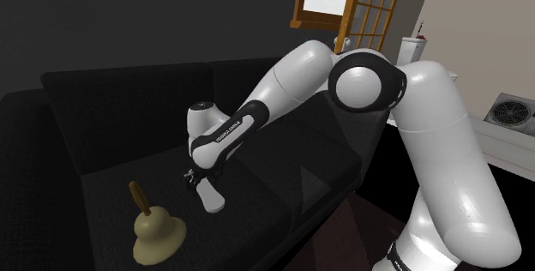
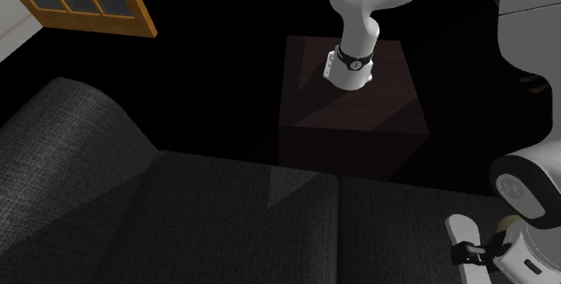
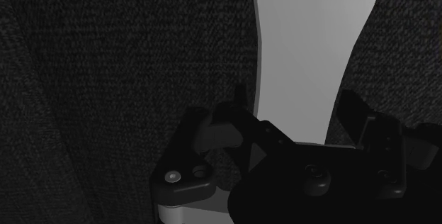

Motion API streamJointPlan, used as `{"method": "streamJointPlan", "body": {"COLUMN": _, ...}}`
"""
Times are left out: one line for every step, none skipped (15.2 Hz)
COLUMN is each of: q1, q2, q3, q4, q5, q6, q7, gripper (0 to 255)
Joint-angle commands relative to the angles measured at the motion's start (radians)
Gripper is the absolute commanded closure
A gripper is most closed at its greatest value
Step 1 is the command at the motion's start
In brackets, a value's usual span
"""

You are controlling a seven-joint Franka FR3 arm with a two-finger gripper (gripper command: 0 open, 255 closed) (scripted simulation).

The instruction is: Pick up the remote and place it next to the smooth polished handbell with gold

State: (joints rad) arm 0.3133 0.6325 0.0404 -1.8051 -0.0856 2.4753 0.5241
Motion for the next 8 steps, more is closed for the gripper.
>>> {"method": "streamJointPlan", "body": {"q1": 0.000, "q2": 0.019, "q3": -0.001, "q4": 0.000, "q5": -0.002, "q6": 0.019, "q7": 0.001, "gripper": 255}}
{"method": "streamJointPlan", "body": {"q1": 0.001, "q2": 0.029, "q3": -0.002, "q4": 0.002, "q5": -0.002, "q6": 0.028, "q7": 0.002, "gripper": 255}}
{"method": "streamJointPlan", "body": {"q1": 0.001, "q2": 0.043, "q3": -0.003, "q4": 0.005, "q5": -0.003, "q6": 0.038, "q7": 0.002, "gripper": 255}}
{"method": "streamJointPlan", "body": {"q1": 0.001, "q2": 0.043, "q3": -0.003, "q4": 0.005, "q5": -0.003, "q6": 0.039, "q7": 0.002, "gripper": 255}}
{"method": "streamJointPlan", "body": {"q1": 0.001, "q2": 0.043, "q3": -0.003, "q4": 0.005, "q5": -0.003, "q6": 0.038, "q7": 0.002, "gripper": 255}}
{"method": "streamJointPlan", "body": {"q1": 0.001, "q2": 0.043, "q3": -0.003, "q4": 0.005, "q5": -0.003, "q6": 0.038, "q7": 0.002, "gripper": 255}}
{"method": "streamJointPlan", "body": {"q1": 0.001, "q2": 0.043, "q3": -0.003, "q4": 0.005, "q5": -0.003, "q6": 0.038, "q7": 0.002, "gripper": 255}}
{"method": "streamJointPlan", "body": {"q1": 0.001, "q2": 0.043, "q3": -0.003, "q4": 0.005, "q5": -0.003, "q6": 0.038, "q7": 0.002, "gripper": 255}}
